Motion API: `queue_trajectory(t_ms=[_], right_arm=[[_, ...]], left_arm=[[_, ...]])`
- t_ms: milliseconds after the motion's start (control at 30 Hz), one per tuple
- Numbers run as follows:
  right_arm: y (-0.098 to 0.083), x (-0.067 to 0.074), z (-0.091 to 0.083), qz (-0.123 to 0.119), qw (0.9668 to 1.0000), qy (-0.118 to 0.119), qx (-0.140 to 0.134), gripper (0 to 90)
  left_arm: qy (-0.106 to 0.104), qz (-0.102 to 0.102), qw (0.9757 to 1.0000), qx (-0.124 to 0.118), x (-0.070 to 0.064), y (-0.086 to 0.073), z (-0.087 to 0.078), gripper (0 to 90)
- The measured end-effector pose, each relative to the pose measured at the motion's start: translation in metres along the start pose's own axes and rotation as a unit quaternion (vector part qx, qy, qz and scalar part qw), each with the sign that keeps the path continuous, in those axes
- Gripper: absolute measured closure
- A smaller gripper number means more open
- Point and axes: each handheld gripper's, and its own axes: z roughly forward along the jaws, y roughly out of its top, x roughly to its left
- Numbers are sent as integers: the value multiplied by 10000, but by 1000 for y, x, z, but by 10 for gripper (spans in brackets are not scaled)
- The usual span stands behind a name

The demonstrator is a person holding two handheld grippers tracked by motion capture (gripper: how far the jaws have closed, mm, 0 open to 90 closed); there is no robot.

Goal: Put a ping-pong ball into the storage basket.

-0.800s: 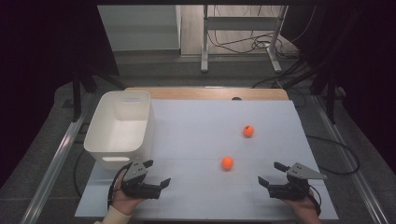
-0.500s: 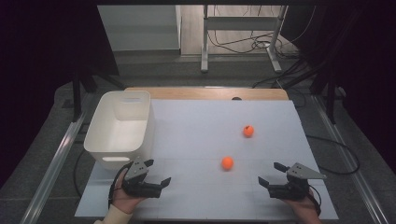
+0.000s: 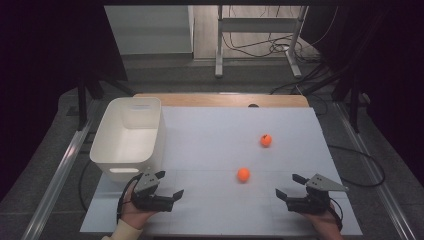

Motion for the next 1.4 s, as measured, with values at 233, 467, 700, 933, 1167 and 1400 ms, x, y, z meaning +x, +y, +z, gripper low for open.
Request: queue_trajectory(t_ms=[233, 467, 700, 933, 1167, 1400], right_arm=[[1, 2, 1, 1, 9999, 89, -62, 121], [1, 2, 3, -80, 9999, 154, 1, 129], [2, 3, 6, -144, 9997, 155, 152, 137], [5, 2, 6, -103, 9996, 194, 168, 139], [4, 5, 11, -208, 9991, 233, 289, 138], [5, 7, 11, -226, 9989, 299, 291, 137]], left_arm=[[65, 38, 9999, 114, -7, 8, 2, 69], [154, -81, 9998, 88, -12, 17, 0, 69], [241, 12, 9996, 120, -23, 27, -6, 71], [179, -11, 9998, 75, -23, 33, -8, 72], [186, 170, 9997, 73, -26, 47, -5, 72], [135, 350, 9992, 118, -33, 60, 5, 71]])
